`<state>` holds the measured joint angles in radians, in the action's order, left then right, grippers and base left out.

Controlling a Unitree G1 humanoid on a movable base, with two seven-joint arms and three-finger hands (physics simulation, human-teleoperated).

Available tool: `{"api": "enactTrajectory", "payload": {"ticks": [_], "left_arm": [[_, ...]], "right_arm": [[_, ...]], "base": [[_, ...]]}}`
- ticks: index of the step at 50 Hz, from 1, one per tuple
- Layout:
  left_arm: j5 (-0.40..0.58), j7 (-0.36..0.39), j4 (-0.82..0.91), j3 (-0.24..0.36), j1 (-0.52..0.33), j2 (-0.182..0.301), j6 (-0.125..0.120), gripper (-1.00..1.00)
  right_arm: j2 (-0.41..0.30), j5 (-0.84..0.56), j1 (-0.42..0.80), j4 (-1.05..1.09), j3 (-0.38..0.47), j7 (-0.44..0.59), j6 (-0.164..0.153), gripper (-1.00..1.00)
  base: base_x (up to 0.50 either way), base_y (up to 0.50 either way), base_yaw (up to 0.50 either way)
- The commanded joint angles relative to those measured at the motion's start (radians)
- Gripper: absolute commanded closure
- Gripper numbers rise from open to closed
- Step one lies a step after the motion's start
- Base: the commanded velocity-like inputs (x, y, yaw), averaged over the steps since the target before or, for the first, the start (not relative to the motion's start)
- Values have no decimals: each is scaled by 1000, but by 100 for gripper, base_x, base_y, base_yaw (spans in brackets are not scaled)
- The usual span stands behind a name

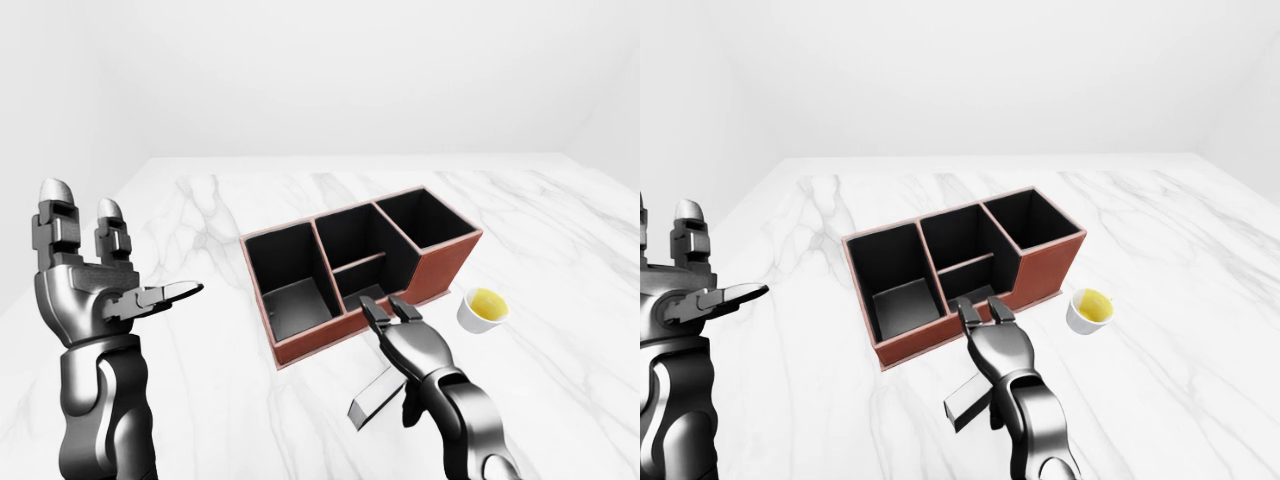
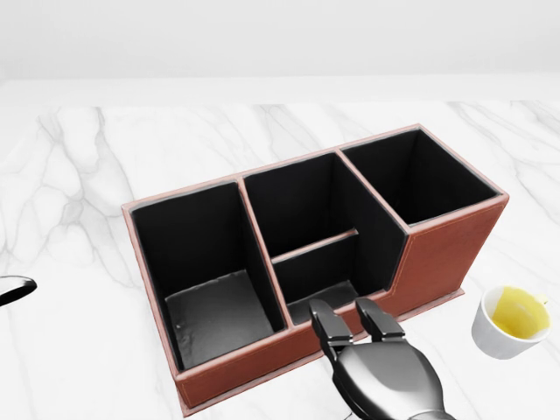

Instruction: Pick up the book and place it in the front compartment of the caddy.

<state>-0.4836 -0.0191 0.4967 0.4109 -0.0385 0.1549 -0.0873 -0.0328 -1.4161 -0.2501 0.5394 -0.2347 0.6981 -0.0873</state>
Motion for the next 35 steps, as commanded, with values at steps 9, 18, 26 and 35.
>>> {"api": "enactTrajectory", "payload": {"ticks": [9,18,26,35], "left_arm": [[-11,-5,4,7,-3,4,0,-100],[-7,-5,0,2,-4,4,0,-100],[-13,-9,-2,9,-8,8,0,-100],[-12,-7,5,6,-3,6,0,-100]], "right_arm": [[-1,13,1,-81,-86,0,0,-98],[5,55,34,-154,-110,0,0,-98],[-17,99,12,-187,-127,0,0,48],[-40,130,-25,-182,-145,0,0,100]], "base": [[0,0,0],[0,0,0],[0,0,0],[0,0,0]]}}
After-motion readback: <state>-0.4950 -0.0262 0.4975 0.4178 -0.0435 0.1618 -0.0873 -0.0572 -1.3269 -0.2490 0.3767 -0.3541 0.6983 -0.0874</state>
